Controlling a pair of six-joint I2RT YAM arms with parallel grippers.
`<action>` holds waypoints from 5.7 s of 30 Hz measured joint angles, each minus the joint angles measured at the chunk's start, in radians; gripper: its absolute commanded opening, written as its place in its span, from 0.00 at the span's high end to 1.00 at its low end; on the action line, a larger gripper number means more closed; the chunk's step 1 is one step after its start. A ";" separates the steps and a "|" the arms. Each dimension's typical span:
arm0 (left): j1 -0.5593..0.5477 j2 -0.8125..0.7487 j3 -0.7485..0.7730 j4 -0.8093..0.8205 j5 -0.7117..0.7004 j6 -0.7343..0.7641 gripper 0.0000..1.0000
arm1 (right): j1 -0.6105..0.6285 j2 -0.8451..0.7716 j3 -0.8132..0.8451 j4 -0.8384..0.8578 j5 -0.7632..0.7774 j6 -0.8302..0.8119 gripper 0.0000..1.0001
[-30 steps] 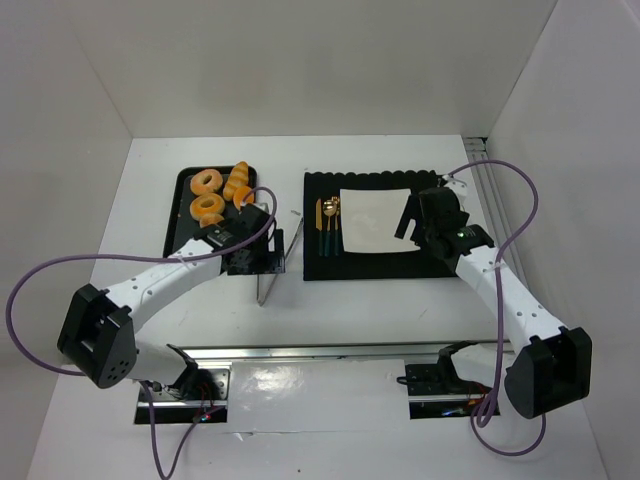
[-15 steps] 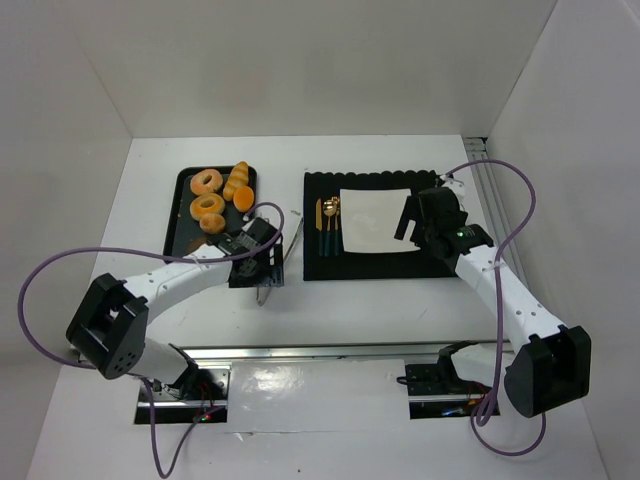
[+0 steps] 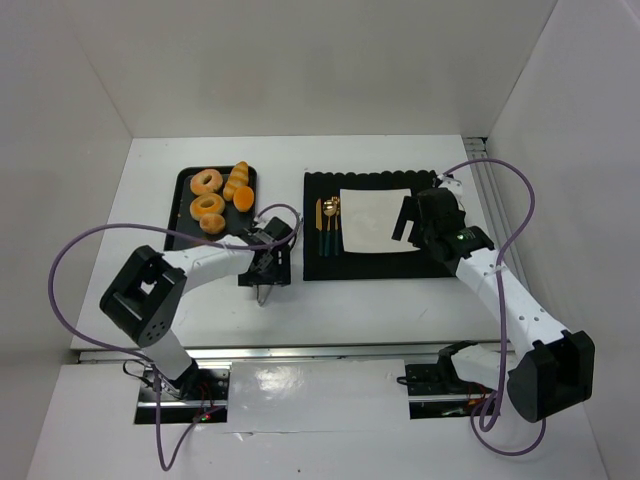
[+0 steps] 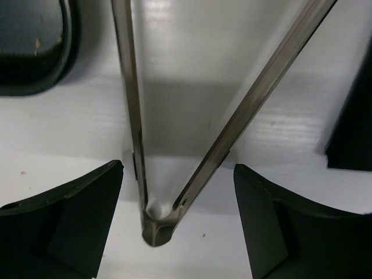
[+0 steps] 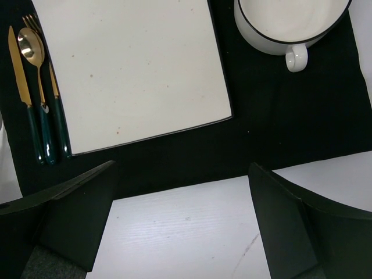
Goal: Place the bread
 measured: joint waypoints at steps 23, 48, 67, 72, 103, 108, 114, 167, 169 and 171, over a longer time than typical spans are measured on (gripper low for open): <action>0.001 0.187 0.198 0.066 -0.039 0.051 0.64 | 0.008 0.000 0.000 0.000 0.005 0.005 0.00; 0.348 -0.140 0.438 -0.221 -0.036 0.169 0.60 | 0.017 0.005 0.000 0.001 0.000 0.028 0.00; 0.680 -0.065 0.464 -0.198 0.135 0.214 0.50 | 0.017 0.016 0.000 0.002 0.001 0.025 0.00; 0.724 -0.016 0.515 -0.190 0.164 0.216 0.50 | 0.017 0.045 0.000 0.003 -0.001 0.025 0.00; 0.834 0.175 0.593 -0.134 0.407 0.203 0.47 | 0.017 0.103 0.000 0.022 -0.030 0.026 0.00; 0.841 0.173 0.587 -0.134 0.430 0.203 0.46 | 0.017 0.103 0.000 0.023 -0.036 0.026 0.00; 0.850 0.157 0.579 -0.124 0.453 0.203 0.43 | 0.017 0.103 0.000 0.023 -0.048 0.026 0.00; 0.493 -0.140 0.553 -0.114 0.609 0.234 0.95 | 0.050 0.038 0.006 0.029 0.011 0.068 0.00; 0.367 -0.124 0.568 -0.111 0.591 0.232 0.95 | 0.050 -0.014 0.012 0.021 0.049 0.072 0.00; 0.254 -0.086 0.602 -0.105 0.584 0.230 0.95 | 0.045 -0.053 0.044 -0.003 0.087 0.070 0.00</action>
